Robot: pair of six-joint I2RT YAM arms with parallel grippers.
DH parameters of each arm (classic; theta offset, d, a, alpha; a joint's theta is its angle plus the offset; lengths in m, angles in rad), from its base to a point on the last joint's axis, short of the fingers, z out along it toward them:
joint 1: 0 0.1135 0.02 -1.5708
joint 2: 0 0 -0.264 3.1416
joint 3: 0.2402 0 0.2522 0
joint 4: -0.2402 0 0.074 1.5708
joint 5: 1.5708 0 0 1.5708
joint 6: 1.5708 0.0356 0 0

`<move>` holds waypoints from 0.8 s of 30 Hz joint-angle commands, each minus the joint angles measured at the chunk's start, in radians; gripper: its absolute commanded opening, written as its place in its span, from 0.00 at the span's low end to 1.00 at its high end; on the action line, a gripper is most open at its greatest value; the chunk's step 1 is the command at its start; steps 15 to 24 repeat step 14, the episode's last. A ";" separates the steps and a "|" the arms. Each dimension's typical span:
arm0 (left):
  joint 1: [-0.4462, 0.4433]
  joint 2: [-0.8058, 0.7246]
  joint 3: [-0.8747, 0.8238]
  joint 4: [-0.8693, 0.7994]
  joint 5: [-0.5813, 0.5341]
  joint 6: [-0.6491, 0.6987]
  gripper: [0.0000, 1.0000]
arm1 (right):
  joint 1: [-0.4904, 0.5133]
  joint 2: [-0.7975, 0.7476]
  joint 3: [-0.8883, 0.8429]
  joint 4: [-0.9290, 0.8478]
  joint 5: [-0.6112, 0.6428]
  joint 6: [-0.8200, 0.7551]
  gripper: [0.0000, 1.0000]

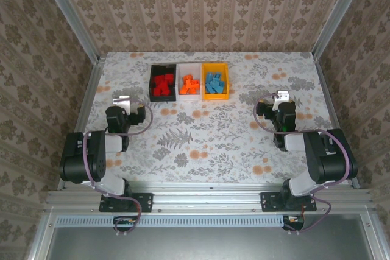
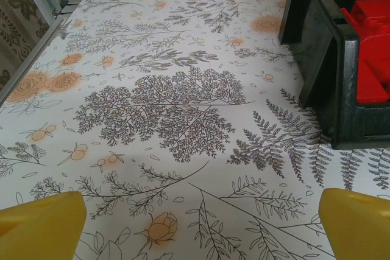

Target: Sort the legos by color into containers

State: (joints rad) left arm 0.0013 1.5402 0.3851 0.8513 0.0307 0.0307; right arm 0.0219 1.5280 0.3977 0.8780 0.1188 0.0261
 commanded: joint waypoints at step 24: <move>-0.001 -0.005 0.022 -0.003 0.000 0.018 1.00 | 0.001 0.004 0.007 -0.014 -0.022 0.011 1.00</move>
